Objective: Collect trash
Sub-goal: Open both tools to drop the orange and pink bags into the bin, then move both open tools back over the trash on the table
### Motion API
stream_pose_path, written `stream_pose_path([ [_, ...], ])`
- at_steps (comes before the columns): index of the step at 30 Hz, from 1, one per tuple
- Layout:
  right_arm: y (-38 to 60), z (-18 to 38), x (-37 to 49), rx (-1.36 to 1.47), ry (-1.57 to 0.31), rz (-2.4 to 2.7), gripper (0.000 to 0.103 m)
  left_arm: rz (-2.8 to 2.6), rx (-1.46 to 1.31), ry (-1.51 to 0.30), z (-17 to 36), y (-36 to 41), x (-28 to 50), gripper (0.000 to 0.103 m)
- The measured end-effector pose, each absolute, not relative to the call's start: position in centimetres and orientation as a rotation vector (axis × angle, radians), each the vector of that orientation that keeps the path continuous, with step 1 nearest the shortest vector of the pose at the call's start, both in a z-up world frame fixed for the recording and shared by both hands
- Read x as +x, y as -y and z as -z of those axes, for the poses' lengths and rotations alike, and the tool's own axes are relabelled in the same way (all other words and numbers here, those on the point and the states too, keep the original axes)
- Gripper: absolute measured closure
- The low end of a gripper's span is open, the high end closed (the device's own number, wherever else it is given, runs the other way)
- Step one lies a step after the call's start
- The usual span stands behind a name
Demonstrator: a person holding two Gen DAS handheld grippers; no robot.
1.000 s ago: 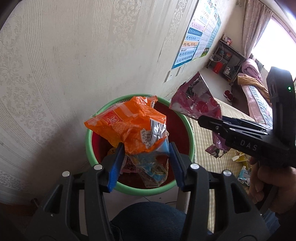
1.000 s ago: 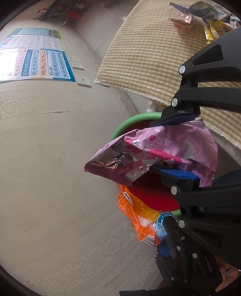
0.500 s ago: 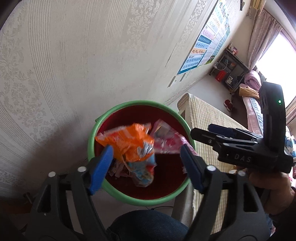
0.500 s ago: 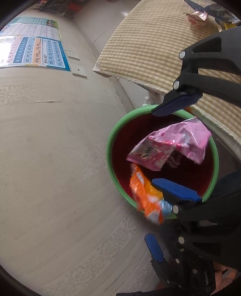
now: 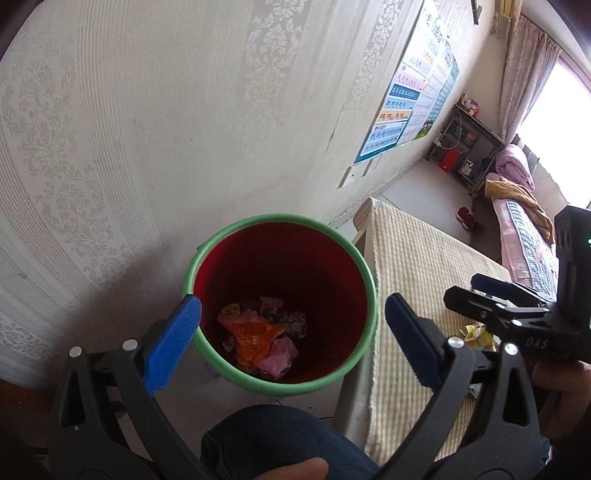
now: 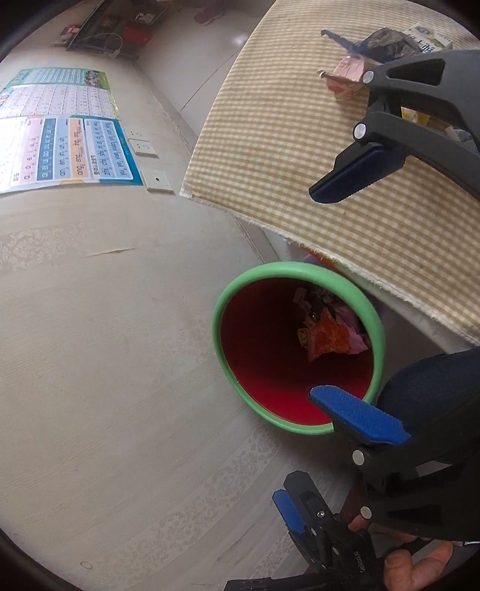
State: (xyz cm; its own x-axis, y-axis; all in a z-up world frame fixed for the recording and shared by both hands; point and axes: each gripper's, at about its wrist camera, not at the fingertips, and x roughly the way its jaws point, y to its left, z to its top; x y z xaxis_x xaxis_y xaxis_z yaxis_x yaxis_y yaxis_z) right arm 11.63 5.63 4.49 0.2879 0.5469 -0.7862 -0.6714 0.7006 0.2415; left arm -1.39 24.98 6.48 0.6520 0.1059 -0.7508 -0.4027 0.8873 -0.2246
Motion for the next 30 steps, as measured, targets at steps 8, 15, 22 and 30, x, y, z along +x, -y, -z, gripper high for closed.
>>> stream_pose_path([
  [8, 2.8, -5.3, 10.1, -0.125, -0.973, -0.729, 0.007, -0.21, -0.395, -0.847, -6.2, -16.8, -1.2, 0.006],
  [15, 10.8, -4.6, 10.2, -0.098, -0.991, -0.62, 0.007, -0.155, -0.405, -0.894, -4.7, -11.4, 0.1, 0.006],
  [22, 18.1, -3.7, 11.1, -0.059, -1.011, -0.492, 0.007, -0.072, -0.36, -0.925, -3.3, -6.8, 2.2, 0.006],
  [30, 22.1, -2.8, 12.2, -0.015, -1.028, -0.426, 0.007, 0.063, -0.346, -1.054, -1.6, -2.7, 5.6, 0.006],
])
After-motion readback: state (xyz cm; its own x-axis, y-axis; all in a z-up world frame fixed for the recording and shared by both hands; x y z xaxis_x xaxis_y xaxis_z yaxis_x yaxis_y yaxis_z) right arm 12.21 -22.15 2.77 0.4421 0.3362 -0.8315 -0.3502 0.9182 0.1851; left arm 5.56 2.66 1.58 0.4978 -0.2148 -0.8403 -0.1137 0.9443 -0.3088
